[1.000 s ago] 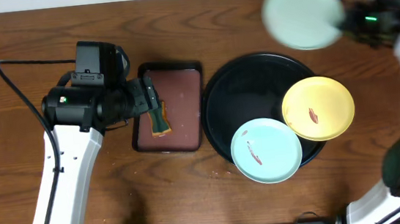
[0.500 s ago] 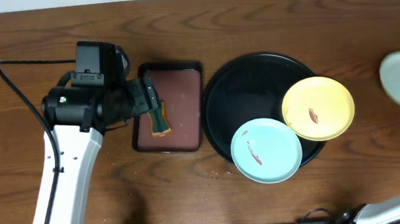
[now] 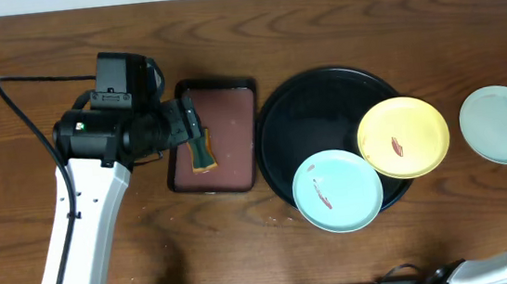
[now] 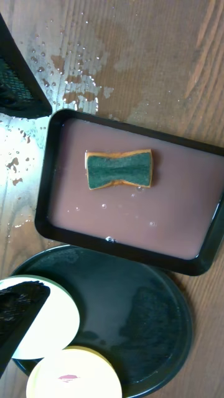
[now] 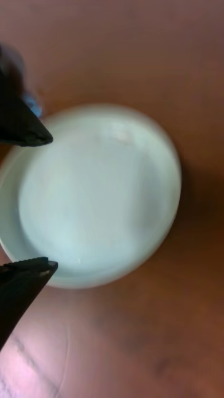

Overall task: Clean dirty plates on tray and stack at the side
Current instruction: 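Carry the green plate right and set it on the table, then grasp the yellow plate rim with right gripper, slide it to center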

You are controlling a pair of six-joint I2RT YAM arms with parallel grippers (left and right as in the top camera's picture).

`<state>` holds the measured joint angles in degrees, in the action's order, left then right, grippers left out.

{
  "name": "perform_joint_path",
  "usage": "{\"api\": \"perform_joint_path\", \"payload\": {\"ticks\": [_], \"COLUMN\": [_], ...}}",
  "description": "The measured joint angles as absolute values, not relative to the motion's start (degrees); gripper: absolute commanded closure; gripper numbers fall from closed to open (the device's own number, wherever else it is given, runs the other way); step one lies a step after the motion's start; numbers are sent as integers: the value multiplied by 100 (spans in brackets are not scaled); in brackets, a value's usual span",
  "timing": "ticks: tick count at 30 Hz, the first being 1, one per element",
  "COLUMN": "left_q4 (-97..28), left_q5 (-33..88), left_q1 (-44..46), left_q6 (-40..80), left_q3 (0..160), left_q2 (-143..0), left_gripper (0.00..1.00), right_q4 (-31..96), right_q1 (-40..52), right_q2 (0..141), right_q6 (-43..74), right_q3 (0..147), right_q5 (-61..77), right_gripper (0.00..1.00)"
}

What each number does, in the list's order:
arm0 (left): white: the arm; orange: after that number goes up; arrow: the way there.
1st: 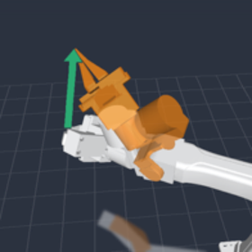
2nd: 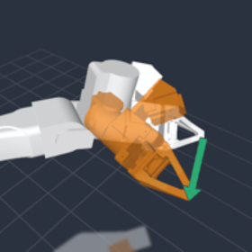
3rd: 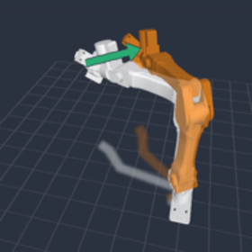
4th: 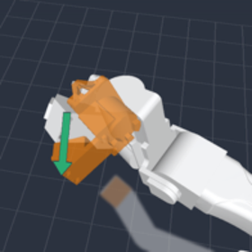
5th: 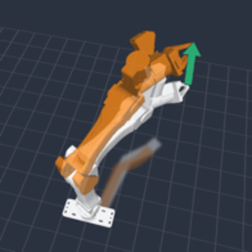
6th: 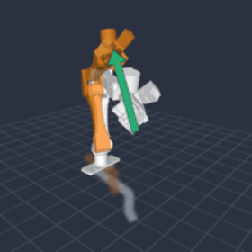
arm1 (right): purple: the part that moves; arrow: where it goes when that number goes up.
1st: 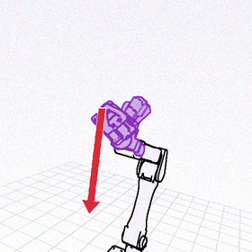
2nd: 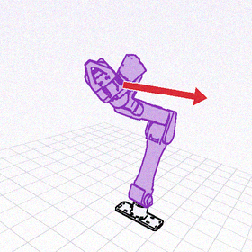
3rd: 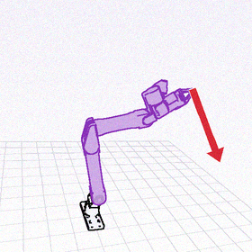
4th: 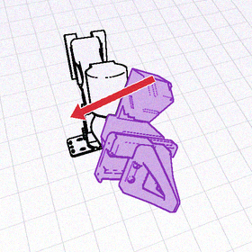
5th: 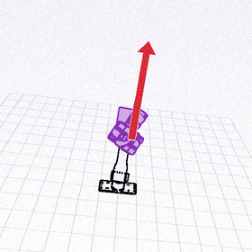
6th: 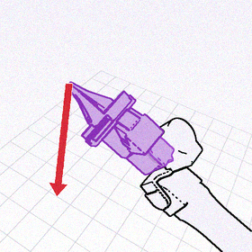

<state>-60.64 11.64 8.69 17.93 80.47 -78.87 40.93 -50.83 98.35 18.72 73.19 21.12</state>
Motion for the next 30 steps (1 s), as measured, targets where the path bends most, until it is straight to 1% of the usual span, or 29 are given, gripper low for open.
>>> {"api": "perform_joint_path", "payload": {"ticks": [4, 8, 11, 14, 18, 21, 24, 26, 30], "left_q4": [-6064, -6066, -6064, -6066, -6064, -6064, -6066, -6064, -6064], "left_q5": [1164, 1164, 1166, 1166, 1164, 1164, 1166, 1164, 1164], "left_q1": [869, 869, 869, 869, 869, 869, 869, 869, 869], "left_q6": [1793, 1793, 1793, 1793, 1793, 1793, 1793, 1793, 1793], "left_q3": [8047, 8047, 8047, 8047, 8047, 8047, 8047, 8047, 8047], "left_q2": [-7887, -7887, -7887, -7887, -7887, -7887, -7887, -7887, -7887], "left_gripper": [16, 15, 16, 16, 16, 16, 16, 15, 15], "right_q4": [4368, 5172, 5631, 5669, 5492, 5157, 4759, 4593, 4217], "right_q1": [-4683, -3833, -3105, -2375, -1667, -1507, -1505, -1507, -1507], "right_q2": [9061, 8687, 8720, 8766, 8774, 8774, 8774, 8774, 8777], "right_q6": [1621, 1420, 1341, 1297, 1299, 1299, 1299, 1310, 1308], "right_q3": [7406, 7507, 7446, 7159, 6659, 6383, 6029, 5802, 5601], "right_q5": [2565, 2443, 1802, 838, -309, -694, -773, -753, -502], "right_gripper": [44, 45, 46, 46, 46, 49, 52, 58, 66]}}
